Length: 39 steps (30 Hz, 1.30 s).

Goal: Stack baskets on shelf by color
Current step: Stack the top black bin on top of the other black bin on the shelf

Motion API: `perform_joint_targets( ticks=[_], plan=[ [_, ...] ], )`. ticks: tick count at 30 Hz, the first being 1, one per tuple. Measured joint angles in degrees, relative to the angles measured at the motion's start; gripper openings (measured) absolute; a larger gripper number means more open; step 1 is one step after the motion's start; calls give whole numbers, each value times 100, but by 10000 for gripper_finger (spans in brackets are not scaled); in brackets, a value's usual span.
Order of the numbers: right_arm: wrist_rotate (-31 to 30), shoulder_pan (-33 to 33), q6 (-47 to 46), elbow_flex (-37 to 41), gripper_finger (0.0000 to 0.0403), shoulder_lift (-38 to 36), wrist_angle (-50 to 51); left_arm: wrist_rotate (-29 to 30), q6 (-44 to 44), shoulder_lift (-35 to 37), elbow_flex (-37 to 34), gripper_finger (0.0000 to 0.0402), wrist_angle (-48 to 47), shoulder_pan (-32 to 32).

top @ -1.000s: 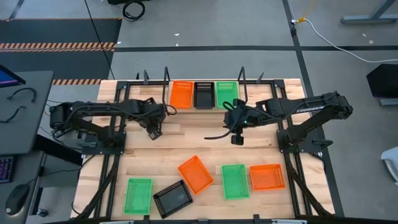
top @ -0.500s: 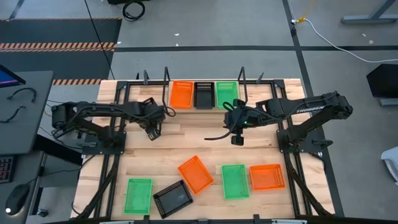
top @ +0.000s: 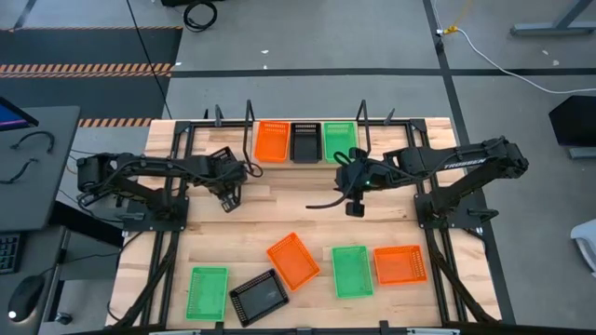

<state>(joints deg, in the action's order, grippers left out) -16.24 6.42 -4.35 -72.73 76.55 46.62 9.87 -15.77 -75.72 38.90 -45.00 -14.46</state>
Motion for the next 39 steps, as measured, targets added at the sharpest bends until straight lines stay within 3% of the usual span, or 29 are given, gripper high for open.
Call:
perform_joint_targets(
  ticks=[4, 9, 16, 25, 29, 34, 39],
  plan=[
    [-80, 0, 29, 0, 114, 0, -29, 63, 2, 2, 41, 12, -143, 151],
    [-83, 0, 93, 0, 114, 0, -30, 429, -153, 11, 559, 12, -1112, 418],
    [-409, 0, 151, 0, 114, 0, -120, 1157, -216, 50, 1964, 12, -2426, 794],
    [-410, 0, 187, 0, 114, 0, -154, 1823, -387, 50, 4003, 12, -4088, 831],
    [-430, 0, 196, 0, 114, 0, -165, 1863, 636, 51, 4499, 12, -3422, 826],
    [-429, 0, 245, 0, 114, -190, -153, 1501, 2395, -98, 4511, 12, -2119, 720],
    [-557, 0, 49, 0, 114, -579, -75, 1137, 3148, -708, 4506, 12, -1139, 396]
  ],
)
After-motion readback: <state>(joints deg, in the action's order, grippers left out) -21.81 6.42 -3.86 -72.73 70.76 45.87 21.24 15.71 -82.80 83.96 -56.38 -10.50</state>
